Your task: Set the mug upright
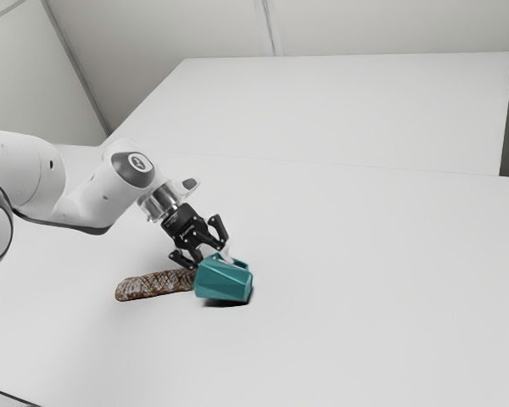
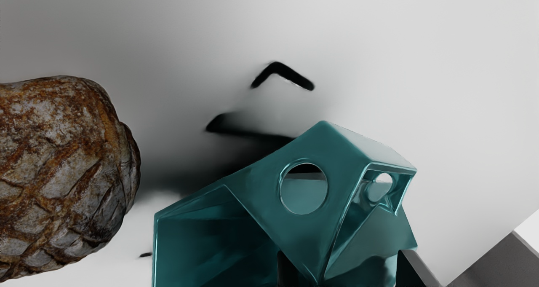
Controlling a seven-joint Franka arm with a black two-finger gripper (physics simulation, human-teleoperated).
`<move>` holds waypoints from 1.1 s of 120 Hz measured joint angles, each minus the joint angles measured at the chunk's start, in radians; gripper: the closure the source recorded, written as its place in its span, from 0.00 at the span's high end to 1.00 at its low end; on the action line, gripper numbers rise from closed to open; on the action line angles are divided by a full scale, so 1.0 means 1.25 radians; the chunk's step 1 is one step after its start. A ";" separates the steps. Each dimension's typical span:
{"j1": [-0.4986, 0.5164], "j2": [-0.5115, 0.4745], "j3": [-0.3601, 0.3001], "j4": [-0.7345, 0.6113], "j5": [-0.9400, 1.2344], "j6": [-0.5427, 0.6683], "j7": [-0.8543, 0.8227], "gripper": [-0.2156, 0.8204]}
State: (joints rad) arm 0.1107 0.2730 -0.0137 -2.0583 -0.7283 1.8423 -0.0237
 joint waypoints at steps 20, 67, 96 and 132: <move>-0.001 -0.007 -0.021 0.015 0.003 0.004 -0.002 0.21; -0.004 -0.024 -0.073 0.033 0.002 0.022 -0.020 0.06; -0.019 -0.051 -0.095 0.028 0.047 0.046 -0.028 0.04; -0.068 -0.125 -0.125 0.027 0.324 0.141 -0.042 0.03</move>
State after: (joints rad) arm 0.0261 0.1164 -0.1701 -2.0251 -0.3228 2.0189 -0.0761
